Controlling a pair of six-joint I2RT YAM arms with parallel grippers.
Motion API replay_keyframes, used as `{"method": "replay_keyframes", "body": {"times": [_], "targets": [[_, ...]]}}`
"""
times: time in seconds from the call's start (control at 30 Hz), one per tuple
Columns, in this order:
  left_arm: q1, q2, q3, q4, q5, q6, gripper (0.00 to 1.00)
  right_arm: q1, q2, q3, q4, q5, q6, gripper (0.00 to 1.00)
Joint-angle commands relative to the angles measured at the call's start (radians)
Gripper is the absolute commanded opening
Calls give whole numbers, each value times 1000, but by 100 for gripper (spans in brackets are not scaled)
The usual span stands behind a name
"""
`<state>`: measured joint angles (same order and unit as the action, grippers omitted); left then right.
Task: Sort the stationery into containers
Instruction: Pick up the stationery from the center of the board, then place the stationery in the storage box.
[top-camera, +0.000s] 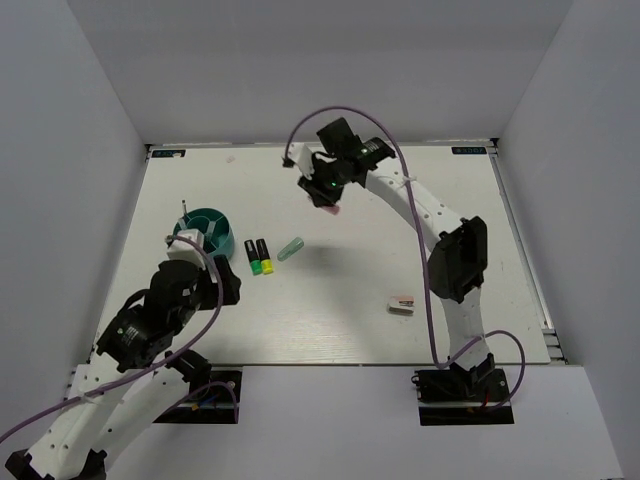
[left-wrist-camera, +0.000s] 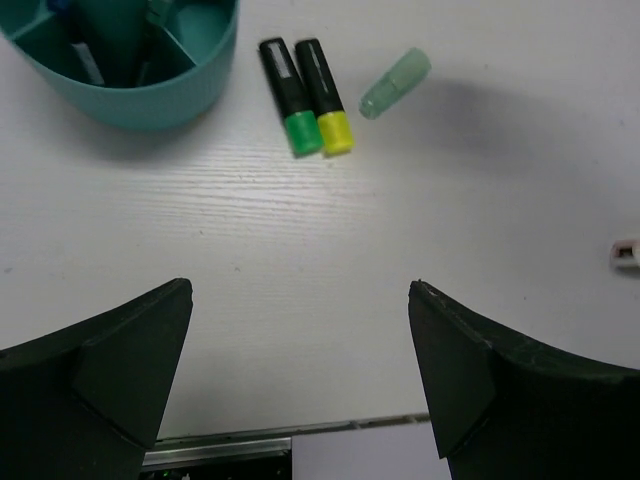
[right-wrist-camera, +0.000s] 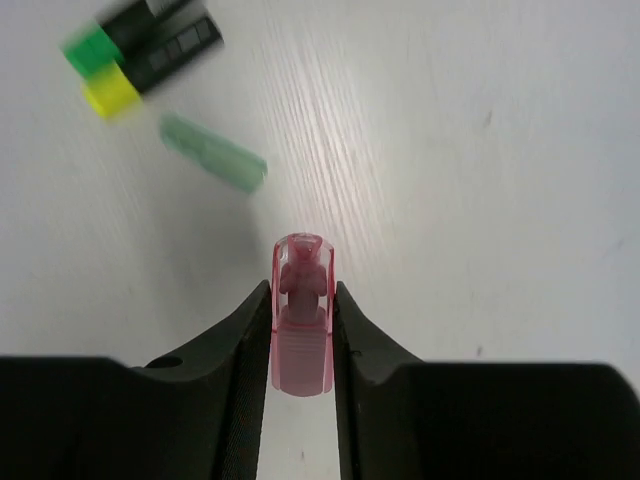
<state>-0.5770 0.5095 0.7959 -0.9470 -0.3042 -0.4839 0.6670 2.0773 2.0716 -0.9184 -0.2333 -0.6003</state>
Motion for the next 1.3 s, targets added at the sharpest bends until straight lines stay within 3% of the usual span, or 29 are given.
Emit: {"method": "replay_keyframes", "body": {"times": [0.0,0.17,0.23,0.27,0.4,0.43,0.5,0.8,1.27], "targets": [[6,6,55,-53,-159,-76,99,48,67,169,-6,-150,63,0],[8,20,123,-75,-324,-87,99,86,63,68,437,-340,181,0],[8,23,138,-65,-354,-62,99,94,87,84,513,-409,281,0],[6,24,160,-64,-366,-58,99,95,108,81,664,-441,312,0],[6,35,184,-64,-383,-38,99,98,197,112,981,-471,584,0],[9,35,184,-67,-385,-36,99,98,214,119,1083,-474,735,0],[8,35,181,-76,-388,-41,99,95,283,175,1203,-482,825,0],[6,24,134,-79,-371,-53,99,129,357,133,1340,-471,944,0],[6,-11,114,-93,-386,-58,99,190,444,117,1414,-429,998,0]]}}
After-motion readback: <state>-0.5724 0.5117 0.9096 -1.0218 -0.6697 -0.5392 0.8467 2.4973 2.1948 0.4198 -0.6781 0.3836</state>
